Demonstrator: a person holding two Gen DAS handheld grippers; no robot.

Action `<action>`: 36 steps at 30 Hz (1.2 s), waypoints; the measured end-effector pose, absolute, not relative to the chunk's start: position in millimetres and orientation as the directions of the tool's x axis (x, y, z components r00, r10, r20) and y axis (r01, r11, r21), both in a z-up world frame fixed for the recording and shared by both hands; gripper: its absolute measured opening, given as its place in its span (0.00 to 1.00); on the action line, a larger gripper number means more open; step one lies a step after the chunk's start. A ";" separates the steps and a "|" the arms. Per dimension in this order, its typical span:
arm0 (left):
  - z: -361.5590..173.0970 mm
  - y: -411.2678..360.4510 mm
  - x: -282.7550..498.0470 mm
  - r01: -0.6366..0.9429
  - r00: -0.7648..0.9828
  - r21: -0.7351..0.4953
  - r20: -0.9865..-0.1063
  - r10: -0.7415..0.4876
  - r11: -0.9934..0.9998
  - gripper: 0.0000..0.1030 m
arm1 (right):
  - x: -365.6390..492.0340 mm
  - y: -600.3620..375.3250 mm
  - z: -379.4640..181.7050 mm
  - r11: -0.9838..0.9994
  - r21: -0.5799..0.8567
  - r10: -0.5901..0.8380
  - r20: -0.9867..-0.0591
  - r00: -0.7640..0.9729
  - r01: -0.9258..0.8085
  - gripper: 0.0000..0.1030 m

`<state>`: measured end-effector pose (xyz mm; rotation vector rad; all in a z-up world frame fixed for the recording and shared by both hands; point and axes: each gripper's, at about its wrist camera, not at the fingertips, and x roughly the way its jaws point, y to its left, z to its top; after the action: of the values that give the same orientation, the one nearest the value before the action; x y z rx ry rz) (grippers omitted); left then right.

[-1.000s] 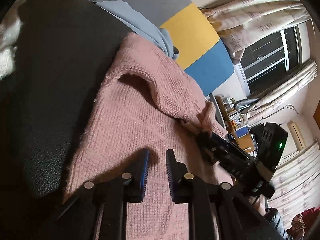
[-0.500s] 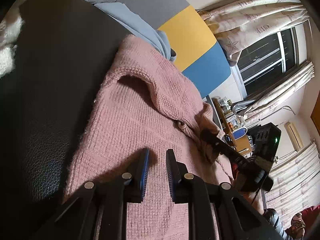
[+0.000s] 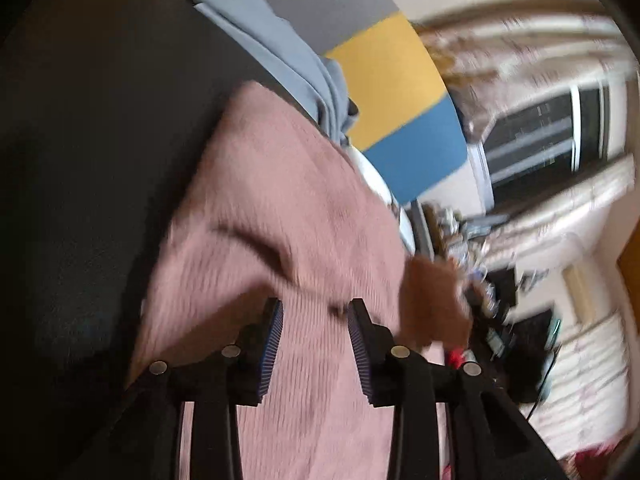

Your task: Fold clothes

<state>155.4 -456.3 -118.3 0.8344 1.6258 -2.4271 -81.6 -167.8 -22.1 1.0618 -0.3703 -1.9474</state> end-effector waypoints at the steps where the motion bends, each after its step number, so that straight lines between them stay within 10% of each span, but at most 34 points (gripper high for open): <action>1: -120.6 -462.5 154.3 0.369 -0.858 -0.846 -0.470 0.208 -0.385 0.37 | -86.2 -162.4 -22.4 -0.583 0.615 -0.804 -0.532 -0.266 0.532 0.06; 8: -126.6 -477.5 154.7 0.406 -0.864 -0.855 -0.474 0.169 -0.324 0.40 | -108.3 -143.9 -60.6 -0.607 0.647 -0.787 -0.571 -0.234 0.462 0.09; 13: -129.1 -487.5 158.9 0.388 -0.886 -0.884 -0.436 0.159 -0.261 0.42 | -117.6 -133.2 -84.0 -0.465 0.806 -0.885 -0.436 -0.163 0.367 0.17; 18: -130.5 -489.6 151.7 0.434 -0.867 -0.857 -0.481 0.131 -0.277 0.39 | -122.7 -138.3 -86.8 -0.343 0.895 -0.939 -0.318 -0.131 0.284 0.71; 20: -129.2 -489.5 146.4 0.478 -0.841 -0.825 -0.529 0.116 -0.301 0.23 | -121.5 -152.8 -81.4 -0.442 0.828 -0.897 -0.420 -0.140 0.345 0.65; 23: -126.0 -489.0 142.3 0.497 -0.823 -0.802 -0.557 0.114 -0.331 0.05 | -120.1 -166.9 -77.4 -0.560 0.728 -0.822 -0.548 -0.154 0.395 0.06; 36: -93.5 -447.6 114.1 0.411 -0.759 -0.665 -0.628 0.170 -0.623 0.07 | -106.6 -109.6 -5.7 -0.599 0.599 -0.797 -0.515 -0.317 0.532 0.06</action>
<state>114.1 -447.6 -93.5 1.0197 1.2862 -2.5078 -106.6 -109.6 -5.7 1.0251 -0.4062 -1.9955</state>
